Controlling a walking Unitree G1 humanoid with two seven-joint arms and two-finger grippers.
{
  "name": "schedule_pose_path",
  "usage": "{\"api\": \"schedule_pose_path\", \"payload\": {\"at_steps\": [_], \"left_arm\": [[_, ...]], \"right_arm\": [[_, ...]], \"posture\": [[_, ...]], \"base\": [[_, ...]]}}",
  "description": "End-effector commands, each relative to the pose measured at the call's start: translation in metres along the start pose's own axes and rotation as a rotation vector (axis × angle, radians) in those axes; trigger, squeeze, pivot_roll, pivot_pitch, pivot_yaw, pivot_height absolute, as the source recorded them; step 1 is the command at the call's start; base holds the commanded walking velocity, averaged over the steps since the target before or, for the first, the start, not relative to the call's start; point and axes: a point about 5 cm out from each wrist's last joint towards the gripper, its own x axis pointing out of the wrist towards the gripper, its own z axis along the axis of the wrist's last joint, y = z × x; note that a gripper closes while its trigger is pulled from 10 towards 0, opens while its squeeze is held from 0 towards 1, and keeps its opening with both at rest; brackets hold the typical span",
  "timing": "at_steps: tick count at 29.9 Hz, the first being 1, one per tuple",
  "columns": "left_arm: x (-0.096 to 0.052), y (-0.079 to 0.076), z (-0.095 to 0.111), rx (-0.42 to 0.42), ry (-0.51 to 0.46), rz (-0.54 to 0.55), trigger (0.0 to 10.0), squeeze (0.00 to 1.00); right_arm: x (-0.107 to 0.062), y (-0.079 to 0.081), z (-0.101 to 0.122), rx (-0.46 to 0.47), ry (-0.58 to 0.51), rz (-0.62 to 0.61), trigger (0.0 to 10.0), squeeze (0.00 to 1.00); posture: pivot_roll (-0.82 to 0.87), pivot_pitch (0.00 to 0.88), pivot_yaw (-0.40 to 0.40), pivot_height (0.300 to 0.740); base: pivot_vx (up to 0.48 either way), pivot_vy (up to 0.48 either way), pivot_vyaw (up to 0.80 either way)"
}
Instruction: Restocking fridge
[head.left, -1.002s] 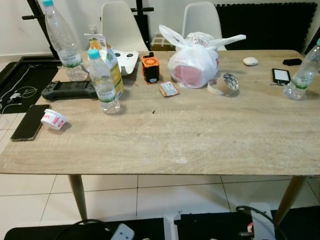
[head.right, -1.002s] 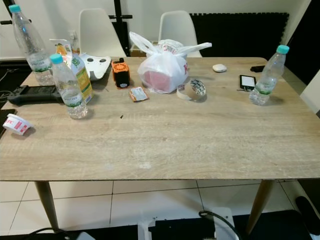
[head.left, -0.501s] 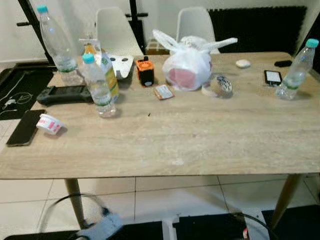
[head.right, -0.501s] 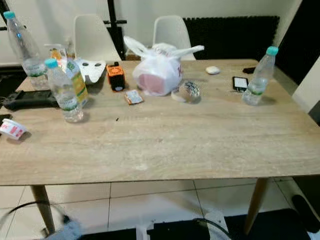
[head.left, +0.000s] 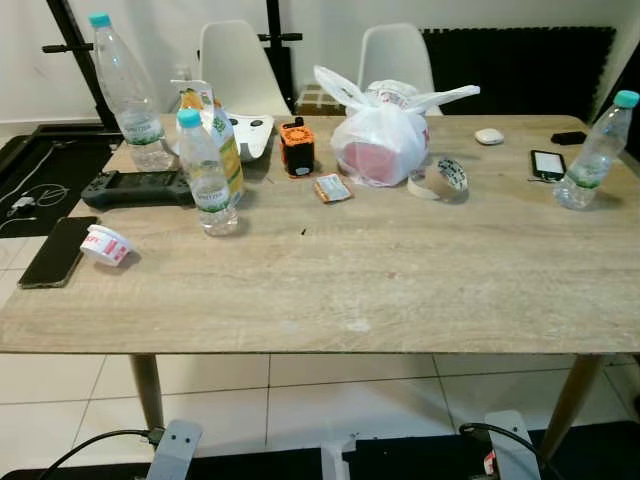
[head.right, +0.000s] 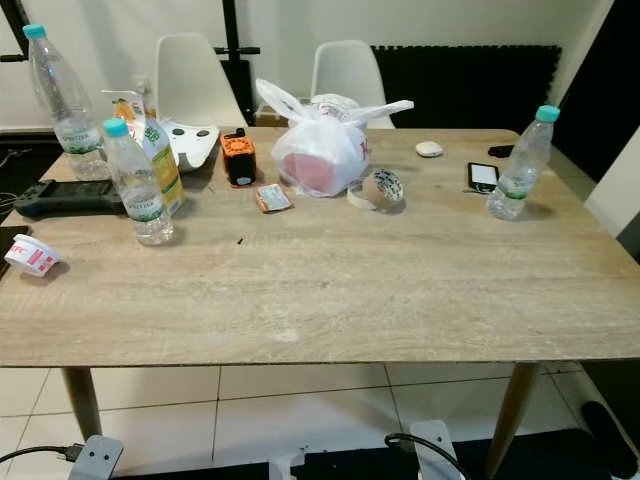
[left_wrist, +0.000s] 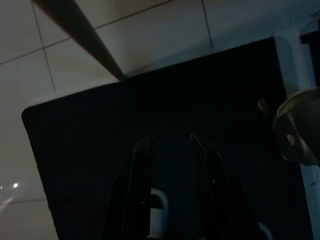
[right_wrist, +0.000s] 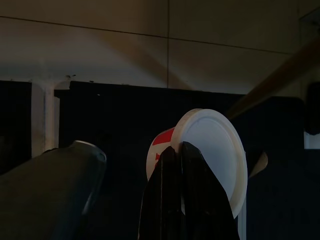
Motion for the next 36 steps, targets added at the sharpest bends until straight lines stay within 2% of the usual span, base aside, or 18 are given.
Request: {"api": "schedule_pose_path", "payload": {"at_steps": [1,6,36], "left_arm": [[-0.0003,-0.0004,-0.0019,0.015,0.013,-0.009,10.0,0.29],[0.0002,0.0003,-0.0007,0.041,0.017,-0.009,10.0,0.29],[0.0008,0.0016,0.0012,0.056,0.015,-0.011,10.0,0.29]], "right_arm": [[-0.0002,-0.0016,-0.0015,0.000,0.007,0.001,10.0,0.00],[-0.0005,-0.0027,-0.0035,0.025,0.017,-0.009,10.0,0.00],[-0.0017,-0.0015,-0.0089,0.037,0.035,-0.009,10.0,0.00]], "posture": [[0.05,0.000,-0.018,0.740],[0.04,0.000,-0.015,0.740],[0.04,0.000,-0.014,0.740]], "base": [[0.000,0.000,0.00],[0.000,0.000,-0.09],[0.000,0.000,-0.72]]}}
